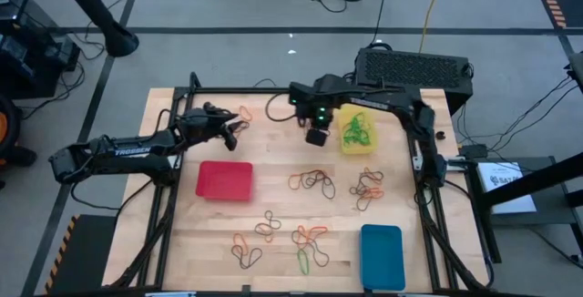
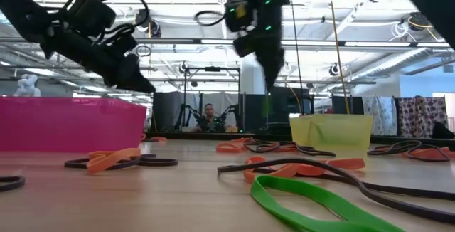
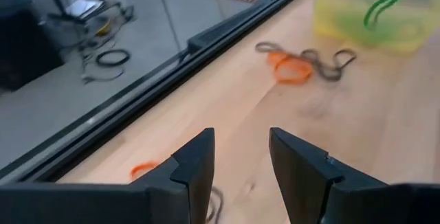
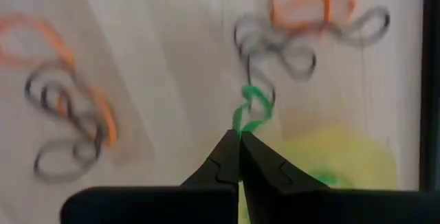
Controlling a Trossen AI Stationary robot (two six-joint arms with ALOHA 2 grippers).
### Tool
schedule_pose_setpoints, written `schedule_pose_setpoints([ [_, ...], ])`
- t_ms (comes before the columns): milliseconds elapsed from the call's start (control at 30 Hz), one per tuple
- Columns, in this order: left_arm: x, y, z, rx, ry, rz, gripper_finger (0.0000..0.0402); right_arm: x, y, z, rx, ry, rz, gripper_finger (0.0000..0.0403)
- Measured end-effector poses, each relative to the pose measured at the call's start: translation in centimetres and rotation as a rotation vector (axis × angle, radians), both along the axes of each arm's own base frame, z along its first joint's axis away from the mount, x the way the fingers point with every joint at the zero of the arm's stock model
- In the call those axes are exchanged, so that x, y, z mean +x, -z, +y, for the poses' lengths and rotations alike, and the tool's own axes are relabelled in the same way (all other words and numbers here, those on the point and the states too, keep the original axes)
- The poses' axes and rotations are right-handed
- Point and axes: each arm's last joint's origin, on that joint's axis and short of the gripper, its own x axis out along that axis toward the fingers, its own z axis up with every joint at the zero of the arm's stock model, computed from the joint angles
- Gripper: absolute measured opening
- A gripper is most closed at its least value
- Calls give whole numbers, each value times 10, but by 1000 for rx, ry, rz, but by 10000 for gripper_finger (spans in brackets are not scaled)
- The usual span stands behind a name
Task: Sort rubber bands into baskets
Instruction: Put the green rubber band into the yellow bin
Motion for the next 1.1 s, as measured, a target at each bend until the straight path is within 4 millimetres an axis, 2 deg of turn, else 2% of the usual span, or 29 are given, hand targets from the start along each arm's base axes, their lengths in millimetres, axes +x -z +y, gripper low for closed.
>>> schedule_pose_setpoints([
  [100,1,-3,0,14,16,-31,148,-28,-3,9,5,26,19,0],
  [233,4,-7,2,46,17,-75,148,-70,-3,16,-26,117,-79,0],
  [333,7,-10,4,71,17,-117,148,-97,5,22,-48,180,-153,0],
  [467,10,-9,6,72,17,-144,148,-123,18,24,-122,273,-221,0],
  [567,12,-7,7,44,8,-164,148,-135,30,18,-208,362,-245,0],
  [667,14,-3,8,27,17,-156,148,-141,38,15,-204,408,-234,0],
  [833,16,1,9,13,18,-136,148,-145,42,17,-120,401,-207,8],
  [1100,17,-1,9,23,21,-167,148,-145,41,19,-68,390,-221,50],
])
